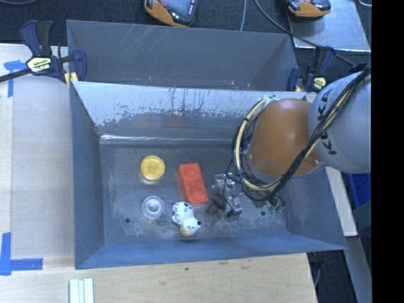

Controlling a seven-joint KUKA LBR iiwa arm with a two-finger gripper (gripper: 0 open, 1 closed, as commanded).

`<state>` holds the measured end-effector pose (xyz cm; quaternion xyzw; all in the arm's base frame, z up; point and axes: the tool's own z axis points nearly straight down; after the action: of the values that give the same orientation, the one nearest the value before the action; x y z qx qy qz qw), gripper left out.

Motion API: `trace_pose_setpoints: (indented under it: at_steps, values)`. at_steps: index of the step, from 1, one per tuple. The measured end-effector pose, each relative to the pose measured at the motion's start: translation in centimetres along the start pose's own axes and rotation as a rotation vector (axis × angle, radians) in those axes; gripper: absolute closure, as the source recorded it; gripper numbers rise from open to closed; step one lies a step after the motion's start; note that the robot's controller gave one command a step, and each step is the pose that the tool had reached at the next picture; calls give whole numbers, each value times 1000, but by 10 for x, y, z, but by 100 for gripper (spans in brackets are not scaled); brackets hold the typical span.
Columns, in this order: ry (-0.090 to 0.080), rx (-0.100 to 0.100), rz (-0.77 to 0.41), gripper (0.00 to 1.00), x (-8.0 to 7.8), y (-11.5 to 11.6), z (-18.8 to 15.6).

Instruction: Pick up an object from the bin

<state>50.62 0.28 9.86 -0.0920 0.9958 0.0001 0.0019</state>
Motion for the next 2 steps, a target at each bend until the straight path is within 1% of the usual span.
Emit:
trace_pose_setpoints:
  at_steps: [1, 2]
  values:
    - [-2, 1, 39, 100, 22, -50, 3]
    - [-9, 2, -141, 100, -5, -28, -58]
